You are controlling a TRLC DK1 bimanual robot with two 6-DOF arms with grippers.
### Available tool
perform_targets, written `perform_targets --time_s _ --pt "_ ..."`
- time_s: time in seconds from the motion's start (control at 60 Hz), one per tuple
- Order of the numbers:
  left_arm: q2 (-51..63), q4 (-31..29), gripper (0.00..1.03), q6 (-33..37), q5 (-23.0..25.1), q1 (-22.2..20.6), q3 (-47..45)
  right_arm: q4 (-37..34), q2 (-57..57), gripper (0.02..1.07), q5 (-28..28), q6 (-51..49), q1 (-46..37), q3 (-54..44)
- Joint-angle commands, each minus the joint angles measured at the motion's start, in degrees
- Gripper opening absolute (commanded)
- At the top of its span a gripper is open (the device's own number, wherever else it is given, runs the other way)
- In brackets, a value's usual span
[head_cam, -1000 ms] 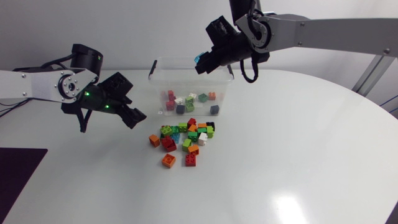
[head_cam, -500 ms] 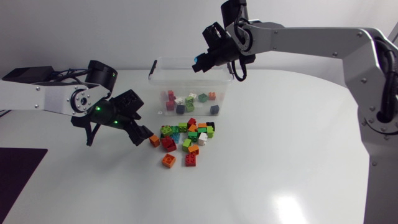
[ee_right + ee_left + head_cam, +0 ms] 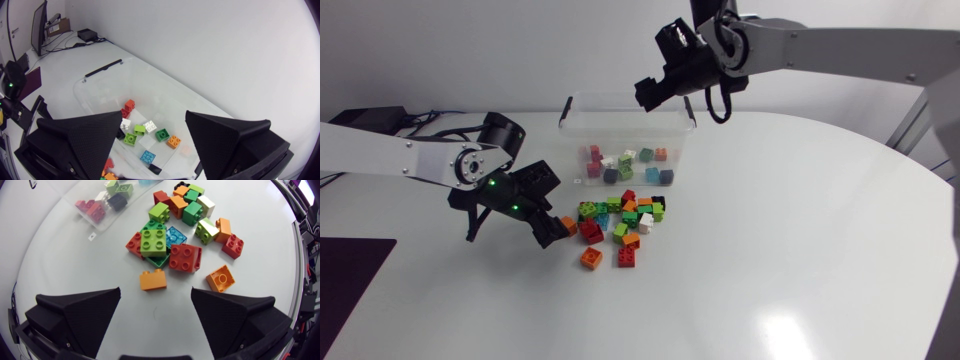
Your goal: Place the duplo bricks in the container
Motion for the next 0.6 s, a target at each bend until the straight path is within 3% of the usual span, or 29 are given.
perform_targets --time_s 0.0,0.3,0.583 --pt "2.47 -0.78 0.98 -0.19 -0.32 -0.59 2.18 0.01 -5.67 1.0 -0.48 0.57 0.38 -5.01" --pt "7.83 -3.94 0.96 -3.17 -3.04 -2.0 7.54 -0.25 -17.71 1.0 -1.36 0.48 0.38 -19.86" --pt "10.64 -5.43 0.82 -4.23 -4.54 -2.0 10.18 0.1 -26.23 1.0 -1.36 0.75 0.11 -33.57"
